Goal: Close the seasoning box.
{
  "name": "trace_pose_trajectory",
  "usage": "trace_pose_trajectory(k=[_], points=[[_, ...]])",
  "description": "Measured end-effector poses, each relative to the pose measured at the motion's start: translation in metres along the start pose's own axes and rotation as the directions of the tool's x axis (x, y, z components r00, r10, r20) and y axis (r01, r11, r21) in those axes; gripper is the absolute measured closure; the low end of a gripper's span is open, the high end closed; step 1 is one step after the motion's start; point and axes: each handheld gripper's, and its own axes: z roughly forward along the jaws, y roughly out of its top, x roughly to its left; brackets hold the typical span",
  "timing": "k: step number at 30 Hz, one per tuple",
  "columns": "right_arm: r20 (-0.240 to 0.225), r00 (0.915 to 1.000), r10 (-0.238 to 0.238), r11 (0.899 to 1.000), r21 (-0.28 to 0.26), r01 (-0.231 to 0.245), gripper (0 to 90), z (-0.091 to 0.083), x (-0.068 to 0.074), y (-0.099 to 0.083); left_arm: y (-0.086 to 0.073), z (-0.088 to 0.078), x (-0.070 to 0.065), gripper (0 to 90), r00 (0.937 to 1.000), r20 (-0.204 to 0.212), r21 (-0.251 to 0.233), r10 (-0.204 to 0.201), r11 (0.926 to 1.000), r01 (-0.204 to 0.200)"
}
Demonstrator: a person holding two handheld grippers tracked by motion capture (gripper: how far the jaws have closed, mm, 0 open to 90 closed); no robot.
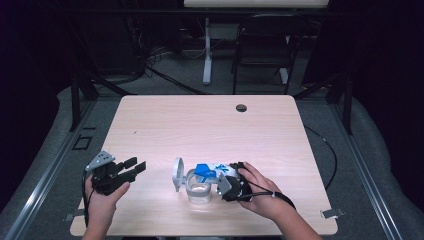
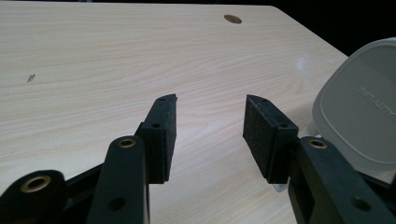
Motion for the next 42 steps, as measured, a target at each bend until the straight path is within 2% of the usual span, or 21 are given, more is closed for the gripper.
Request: trace_pose_trajectory(k=[27,29,35,36,39,41,42], points=[[-0.006,0.9983,-0.058,0.998,0.037,0.058,41.3,-0.0006,-0.0037,0.0010,-0.0012,0.0010,0.0012,54.8,1.0000,-0.003,0.005,-0.002,1.0000,0.002],[-0.003,0.9970,-0.077,0.996,0.046,0.077,41.3,-0.0007,-0.0046,0.0010,-0.0014,0.0013,0.0012,54.8,1.0000,-0.002,0.006,-0.001,1.0000,0.001],[0.004,0.9956,-0.094,0.994,0.054,0.094,41.4,0.0000,-0.0051,0.0003,-0.0017,0.0022,0.0010,54.8,1.0000,-0.002,0.007,-0.002,1.0000,0.002],[0.010,0.9944,-0.106,0.993,0.044,0.105,41.4,0.0010,-0.0055,-0.0001,-0.0017,0.0020,0.0013,54.8,1.0000,-0.002,0.008,-0.003,1.0000,0.003],[0.019,0.9908,-0.134,0.988,0.079,0.132,41.4,-0.0004,-0.0064,0.0010,-0.0017,0.0017,0.0021,54.8,1.0000,-0.002,0.010,-0.004,0.9999,0.004],[0.015,0.9919,-0.126,0.990,0.071,0.125,41.4,0.0011,-0.0058,0.0004,-0.0018,0.0018,0.0022,54.8,1.0000,-0.003,0.010,-0.004,0.9999,0.004],[0.019,0.9899,-0.140,0.987,0.084,0.138,41.4,0.0006,-0.0062,0.0009,-0.0018,0.0018,0.0022,54.8,1.0000,-0.002,0.010,-0.004,0.9999,0.004]])
